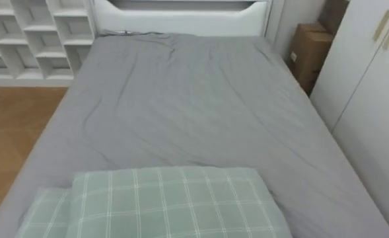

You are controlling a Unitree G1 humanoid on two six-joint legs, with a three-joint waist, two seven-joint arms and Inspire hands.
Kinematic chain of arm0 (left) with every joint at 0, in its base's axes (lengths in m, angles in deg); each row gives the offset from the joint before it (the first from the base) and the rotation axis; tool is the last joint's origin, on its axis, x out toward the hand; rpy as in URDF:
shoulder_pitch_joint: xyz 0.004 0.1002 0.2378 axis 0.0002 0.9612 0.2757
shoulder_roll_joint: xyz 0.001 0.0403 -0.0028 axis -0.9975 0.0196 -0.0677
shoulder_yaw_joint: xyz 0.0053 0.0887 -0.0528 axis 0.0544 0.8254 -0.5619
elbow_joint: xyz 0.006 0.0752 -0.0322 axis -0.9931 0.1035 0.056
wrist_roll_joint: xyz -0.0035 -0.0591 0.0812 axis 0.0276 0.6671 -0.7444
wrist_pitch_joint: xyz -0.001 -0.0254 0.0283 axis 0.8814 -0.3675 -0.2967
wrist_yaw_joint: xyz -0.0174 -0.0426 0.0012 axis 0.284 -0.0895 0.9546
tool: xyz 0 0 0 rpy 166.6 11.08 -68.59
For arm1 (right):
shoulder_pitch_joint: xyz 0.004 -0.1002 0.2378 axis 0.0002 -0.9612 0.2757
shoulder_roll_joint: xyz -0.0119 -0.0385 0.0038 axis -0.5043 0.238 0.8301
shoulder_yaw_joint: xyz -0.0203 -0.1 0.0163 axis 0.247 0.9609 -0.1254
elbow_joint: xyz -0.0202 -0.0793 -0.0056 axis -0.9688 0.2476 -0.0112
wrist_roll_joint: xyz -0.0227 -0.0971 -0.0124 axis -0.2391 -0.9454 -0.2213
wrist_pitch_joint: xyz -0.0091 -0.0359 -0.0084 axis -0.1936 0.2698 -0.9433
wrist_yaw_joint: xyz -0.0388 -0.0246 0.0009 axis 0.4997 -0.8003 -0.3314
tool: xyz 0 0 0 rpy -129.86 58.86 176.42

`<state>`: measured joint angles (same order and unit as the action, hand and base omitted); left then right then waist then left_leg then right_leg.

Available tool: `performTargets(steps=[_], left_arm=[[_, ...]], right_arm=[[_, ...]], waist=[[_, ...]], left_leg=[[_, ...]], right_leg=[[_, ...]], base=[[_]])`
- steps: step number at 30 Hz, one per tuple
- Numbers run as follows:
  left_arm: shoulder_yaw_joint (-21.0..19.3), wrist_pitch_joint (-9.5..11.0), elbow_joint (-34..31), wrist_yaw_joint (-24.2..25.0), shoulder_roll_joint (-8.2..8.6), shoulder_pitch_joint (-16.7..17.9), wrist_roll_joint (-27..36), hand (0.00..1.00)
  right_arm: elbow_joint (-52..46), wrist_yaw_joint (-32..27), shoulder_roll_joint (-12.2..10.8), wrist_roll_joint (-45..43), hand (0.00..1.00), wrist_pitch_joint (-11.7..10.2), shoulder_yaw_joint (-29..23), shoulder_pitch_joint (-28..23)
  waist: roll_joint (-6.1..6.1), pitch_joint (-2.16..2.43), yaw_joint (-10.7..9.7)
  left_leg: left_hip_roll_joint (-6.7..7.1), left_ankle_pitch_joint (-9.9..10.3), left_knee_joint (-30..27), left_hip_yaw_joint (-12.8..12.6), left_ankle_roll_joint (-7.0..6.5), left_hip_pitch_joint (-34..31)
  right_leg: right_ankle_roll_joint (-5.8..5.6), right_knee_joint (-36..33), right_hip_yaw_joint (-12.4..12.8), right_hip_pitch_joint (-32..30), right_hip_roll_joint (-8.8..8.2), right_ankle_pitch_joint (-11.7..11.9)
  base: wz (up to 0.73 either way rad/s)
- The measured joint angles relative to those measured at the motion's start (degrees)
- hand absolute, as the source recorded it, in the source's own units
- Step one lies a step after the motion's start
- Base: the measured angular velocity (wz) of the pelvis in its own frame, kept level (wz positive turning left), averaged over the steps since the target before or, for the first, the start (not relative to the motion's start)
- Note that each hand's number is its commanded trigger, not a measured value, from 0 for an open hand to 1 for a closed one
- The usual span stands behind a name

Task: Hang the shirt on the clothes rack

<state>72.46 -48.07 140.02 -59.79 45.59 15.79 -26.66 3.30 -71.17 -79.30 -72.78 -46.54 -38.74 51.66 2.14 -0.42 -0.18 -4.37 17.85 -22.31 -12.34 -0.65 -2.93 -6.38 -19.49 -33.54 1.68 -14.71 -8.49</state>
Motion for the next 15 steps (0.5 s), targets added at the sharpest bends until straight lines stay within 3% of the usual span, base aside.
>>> performTargets(steps=[1, 2, 4, 6, 11, 15], left_arm=[[0.98, 0.0, 0.01, 0.02, 0.0, -0.72, 0.0, 0.0], [1.36, 0.01, 0.01, 0.06, -0.01, -0.97, -0.03, 0.0], [2.82, 0.21, 0.11, 0.25, 0.09, -2.08, -0.03, 0.0], [3.77, 0.52, 0.16, 0.71, 0.54, -2.32, -0.06, 0.0], [5.27, 1.36, 0.3, 2.66, 0.6, -3.38, -0.03, 0.0], [6.92, 1.43, 0.48, 4.56, 0.71, -3.4, 1.19, 0.0]], right_arm=[[-0.02, 0.16, -0.56, 0.44, 0.0, 0.14, 0.09, 0.01], [-0.01, 0.37, -0.8, 0.6, 0.0, 0.15, 0.32, -0.01], [0.06, 1.65, -1.61, 2.62, 0.0, 0.13, 0.39, 0.02], [0.07, 2.71, -1.66, 3.51, 0.0, 0.12, 0.45, 0.19], [-1.34, 3.82, -1.45, 3.63, 0.0, 0.13, 0.52, 0.41], [-2.25, 4.31, -1.28, 3.67, 0.0, 0.36, 0.53, 0.11]], waist=[[0.6, 0.36, -1.03], [0.39, 0.56, -1.35], [1.19, 0.42, -1.91], [1.41, 0.46, -1.97], [0.89, 0.19, -1.84], [0.36, 0.15, -1.93]], left_leg=[[0.72, -0.52, 0.57, 1.33, -0.27, -0.24], [1.13, -0.81, 0.91, 1.93, -0.38, -0.38], [1.74, -1.12, 1.19, 3.68, -0.39, -0.33], [1.76, -1.12, 1.38, 3.88, -0.38, 0.02], [1.73, -1.04, 1.76, 3.89, -0.27, 0.38], [1.83, -1.06, 2.08, 3.89, -0.15, 0.72]], right_leg=[[-0.41, 1.4, 2.75, 0.46, 0.44, 0.28], [-0.46, 2.0, 3.89, 0.65, 0.58, 0.33], [-0.69, 4.29, 6.9, 2.04, 1.45, 0.5], [-1.32, 5.83, 7.29, 3.13, 1.94, 0.88], [-1.34, 5.84, 8.65, 3.13, 2.1, 0.89], [-1.34, 6.37, 11.72, 3.21, 2.4, 0.89]], base=[[0.63], [0.57], [0.41], [0.12], [0.0], [-0.01]])
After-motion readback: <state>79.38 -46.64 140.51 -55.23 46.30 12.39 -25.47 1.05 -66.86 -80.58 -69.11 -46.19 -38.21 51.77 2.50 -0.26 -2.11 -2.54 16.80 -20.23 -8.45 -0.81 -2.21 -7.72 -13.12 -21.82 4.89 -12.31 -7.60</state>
